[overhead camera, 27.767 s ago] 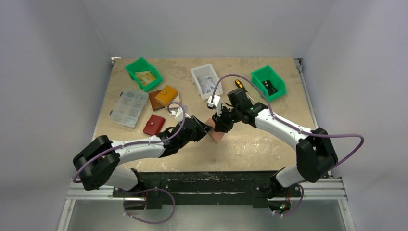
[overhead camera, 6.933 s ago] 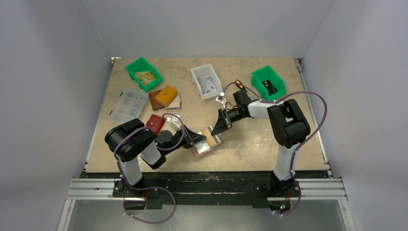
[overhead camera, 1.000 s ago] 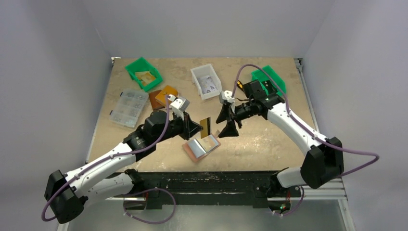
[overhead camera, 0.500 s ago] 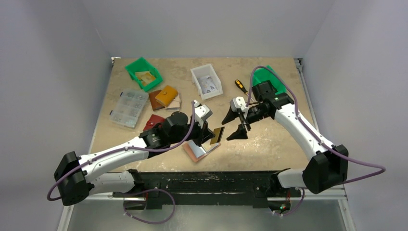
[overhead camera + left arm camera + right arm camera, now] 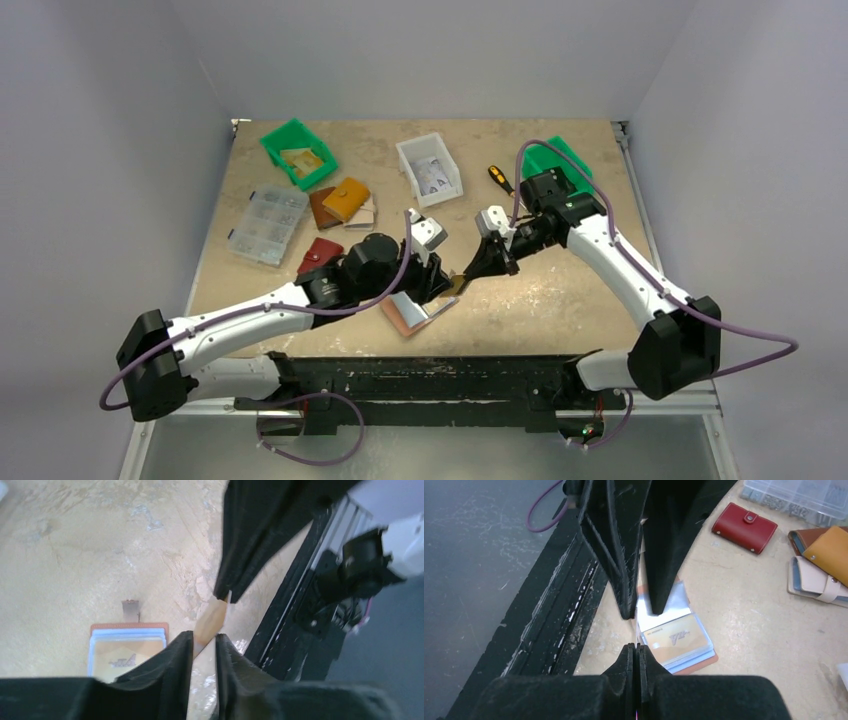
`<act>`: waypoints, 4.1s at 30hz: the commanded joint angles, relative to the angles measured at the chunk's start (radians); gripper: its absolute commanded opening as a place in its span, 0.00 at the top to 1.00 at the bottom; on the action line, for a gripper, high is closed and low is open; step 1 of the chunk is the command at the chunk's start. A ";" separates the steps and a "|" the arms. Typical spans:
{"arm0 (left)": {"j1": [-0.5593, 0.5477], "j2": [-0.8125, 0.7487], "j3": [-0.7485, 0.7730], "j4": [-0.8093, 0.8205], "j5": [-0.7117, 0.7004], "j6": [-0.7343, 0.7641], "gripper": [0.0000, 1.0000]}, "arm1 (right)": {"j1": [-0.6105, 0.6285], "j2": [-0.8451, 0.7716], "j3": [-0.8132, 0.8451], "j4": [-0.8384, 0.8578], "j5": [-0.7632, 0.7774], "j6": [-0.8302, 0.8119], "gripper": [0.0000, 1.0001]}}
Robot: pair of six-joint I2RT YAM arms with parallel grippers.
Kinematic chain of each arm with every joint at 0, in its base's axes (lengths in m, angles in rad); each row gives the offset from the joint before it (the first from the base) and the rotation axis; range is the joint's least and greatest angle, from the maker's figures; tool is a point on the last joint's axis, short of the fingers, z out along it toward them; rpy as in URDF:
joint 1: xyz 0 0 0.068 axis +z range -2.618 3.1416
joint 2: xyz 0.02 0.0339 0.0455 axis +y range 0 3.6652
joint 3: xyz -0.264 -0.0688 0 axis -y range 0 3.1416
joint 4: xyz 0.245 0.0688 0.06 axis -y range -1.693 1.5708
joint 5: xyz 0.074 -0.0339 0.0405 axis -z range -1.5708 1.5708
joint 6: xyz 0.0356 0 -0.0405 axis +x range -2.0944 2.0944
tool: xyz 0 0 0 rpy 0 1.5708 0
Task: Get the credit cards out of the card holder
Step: Place the credit card in the storage box.
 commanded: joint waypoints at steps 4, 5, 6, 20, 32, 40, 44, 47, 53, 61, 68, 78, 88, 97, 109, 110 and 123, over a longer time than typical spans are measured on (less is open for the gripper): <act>0.008 -0.214 -0.095 0.030 -0.343 -0.342 0.22 | 0.011 -0.055 0.025 -0.089 0.015 -0.113 1.00; 0.012 -0.259 -0.125 0.033 -0.358 -0.396 0.13 | 0.010 -0.064 0.027 -0.085 0.022 -0.113 1.00; 0.016 -0.301 -0.157 0.049 -0.353 -0.445 0.09 | 0.011 -0.076 0.029 -0.074 0.032 -0.113 1.00; 0.029 -0.264 -0.339 0.502 -0.372 -1.352 0.14 | 0.044 -0.187 0.158 0.174 0.269 -0.235 1.00; 0.029 -0.162 -0.206 0.386 -0.444 -1.542 0.21 | 0.059 -0.214 0.074 0.279 0.298 -0.220 1.00; 0.029 -0.092 -0.173 0.412 -0.426 -1.552 0.27 | 0.108 -0.198 0.075 0.325 0.283 -0.169 1.00; 0.030 -0.077 -0.172 0.430 -0.445 -1.552 0.37 | 0.134 -0.199 0.065 0.320 0.279 -0.167 1.00; 0.033 -0.074 -0.175 0.446 -0.453 -1.547 0.46 | 0.139 -0.201 0.050 0.323 0.286 -0.169 1.00; 0.043 -0.060 -0.199 0.517 -0.436 -1.543 0.96 | 0.144 -0.206 0.017 0.330 0.308 -0.183 1.00; 0.103 -0.089 -0.202 0.471 -0.421 -1.318 1.00 | 0.144 -0.250 -0.029 0.332 0.252 -0.040 0.08; 0.335 -0.203 -0.237 0.378 -0.341 -0.719 1.00 | -0.064 -0.347 -0.198 0.687 -0.059 0.531 0.01; 0.977 0.122 -0.007 0.366 0.250 -0.484 1.00 | -0.079 -0.358 -0.294 0.884 -0.027 0.717 0.01; 1.140 0.484 0.301 0.334 0.236 -0.436 1.00 | -0.079 -0.358 -0.305 0.895 -0.029 0.724 0.01; 1.169 0.693 0.437 0.317 0.193 -0.441 1.00 | -0.079 -0.353 -0.302 0.879 -0.032 0.704 0.01; 1.183 0.867 0.581 0.257 0.147 -0.431 1.00 | -0.079 -0.333 -0.291 0.847 -0.037 0.679 0.01; 1.183 0.882 0.594 0.244 0.139 -0.436 1.00 | -0.080 -0.332 -0.291 0.846 -0.037 0.678 0.01; 1.181 0.975 0.878 -0.035 0.084 -0.431 0.62 | -0.079 -0.327 -0.290 0.829 -0.050 0.661 0.01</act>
